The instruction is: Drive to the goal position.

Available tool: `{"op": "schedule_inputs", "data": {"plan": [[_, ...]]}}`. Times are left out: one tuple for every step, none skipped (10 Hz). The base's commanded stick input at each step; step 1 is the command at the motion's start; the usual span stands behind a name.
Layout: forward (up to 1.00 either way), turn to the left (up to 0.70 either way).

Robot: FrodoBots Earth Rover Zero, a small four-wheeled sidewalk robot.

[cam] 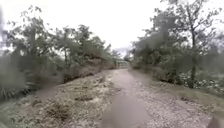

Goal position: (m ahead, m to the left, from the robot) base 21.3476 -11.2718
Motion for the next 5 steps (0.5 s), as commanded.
{"op": "schedule_inputs", "data": {"plan": [[0.7,0.0],[0.7,0.0],[0.7,0.0],[0.7,0.0],[0.7,0.0]]}}
